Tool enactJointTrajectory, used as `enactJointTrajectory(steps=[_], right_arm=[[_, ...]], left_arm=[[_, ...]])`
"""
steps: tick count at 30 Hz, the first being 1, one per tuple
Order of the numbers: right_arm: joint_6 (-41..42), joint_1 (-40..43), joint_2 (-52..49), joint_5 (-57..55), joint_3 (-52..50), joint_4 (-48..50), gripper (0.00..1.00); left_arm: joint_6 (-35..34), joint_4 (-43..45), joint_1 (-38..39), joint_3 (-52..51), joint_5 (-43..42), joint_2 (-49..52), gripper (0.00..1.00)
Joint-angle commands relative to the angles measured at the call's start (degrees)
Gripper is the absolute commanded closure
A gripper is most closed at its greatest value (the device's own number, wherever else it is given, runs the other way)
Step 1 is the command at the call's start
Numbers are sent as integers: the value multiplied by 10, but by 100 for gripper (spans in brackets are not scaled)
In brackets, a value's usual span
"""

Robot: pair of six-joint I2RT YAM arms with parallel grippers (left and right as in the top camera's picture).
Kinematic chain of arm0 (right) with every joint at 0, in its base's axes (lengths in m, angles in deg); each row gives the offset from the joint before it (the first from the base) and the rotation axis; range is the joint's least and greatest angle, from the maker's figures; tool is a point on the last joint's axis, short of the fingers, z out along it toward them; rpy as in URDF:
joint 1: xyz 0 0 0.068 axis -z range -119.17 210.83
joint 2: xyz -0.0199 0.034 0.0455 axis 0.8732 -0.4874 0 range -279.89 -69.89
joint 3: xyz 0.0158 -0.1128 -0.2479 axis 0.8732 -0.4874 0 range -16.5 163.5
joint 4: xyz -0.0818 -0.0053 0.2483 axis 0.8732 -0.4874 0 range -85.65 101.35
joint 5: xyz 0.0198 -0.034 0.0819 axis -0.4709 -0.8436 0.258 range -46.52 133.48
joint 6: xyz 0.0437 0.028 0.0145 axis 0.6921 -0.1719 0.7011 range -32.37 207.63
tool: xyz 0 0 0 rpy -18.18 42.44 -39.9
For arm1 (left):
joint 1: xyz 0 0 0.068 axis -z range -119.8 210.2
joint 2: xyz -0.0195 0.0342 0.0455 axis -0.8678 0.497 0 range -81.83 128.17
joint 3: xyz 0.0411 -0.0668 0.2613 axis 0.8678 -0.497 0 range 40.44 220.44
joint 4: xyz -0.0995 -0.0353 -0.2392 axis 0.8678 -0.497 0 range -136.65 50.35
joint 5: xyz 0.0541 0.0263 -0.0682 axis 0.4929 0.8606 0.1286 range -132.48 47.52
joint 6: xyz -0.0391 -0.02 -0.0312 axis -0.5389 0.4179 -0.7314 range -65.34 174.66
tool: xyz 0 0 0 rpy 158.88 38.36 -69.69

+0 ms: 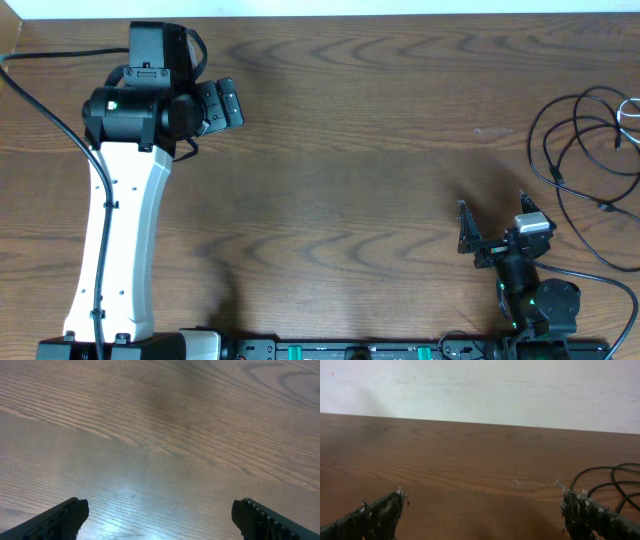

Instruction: Untangle cables

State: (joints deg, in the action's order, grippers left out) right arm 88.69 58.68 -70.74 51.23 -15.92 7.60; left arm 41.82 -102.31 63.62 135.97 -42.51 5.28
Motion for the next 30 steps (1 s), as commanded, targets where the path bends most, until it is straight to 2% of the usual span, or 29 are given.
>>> enactJointTrajectory(steps=[1, 10, 15, 21, 30], right_arm=[[8, -3, 5, 3, -3, 1, 1], [8, -3, 5, 3, -3, 1, 1], [8, -3, 5, 3, -3, 1, 1], [8, -3, 5, 3, -3, 1, 1], [8, -3, 5, 3, -3, 1, 1]], left_arm=[[5, -1, -2, 3, 6, 1, 2], [6, -1, -2, 3, 9, -1, 2], [10, -10, -2, 3, 25, -40, 2], [15, -9, -3, -15, 25, -129, 2], [26, 121, -7, -171, 24, -321, 2]])
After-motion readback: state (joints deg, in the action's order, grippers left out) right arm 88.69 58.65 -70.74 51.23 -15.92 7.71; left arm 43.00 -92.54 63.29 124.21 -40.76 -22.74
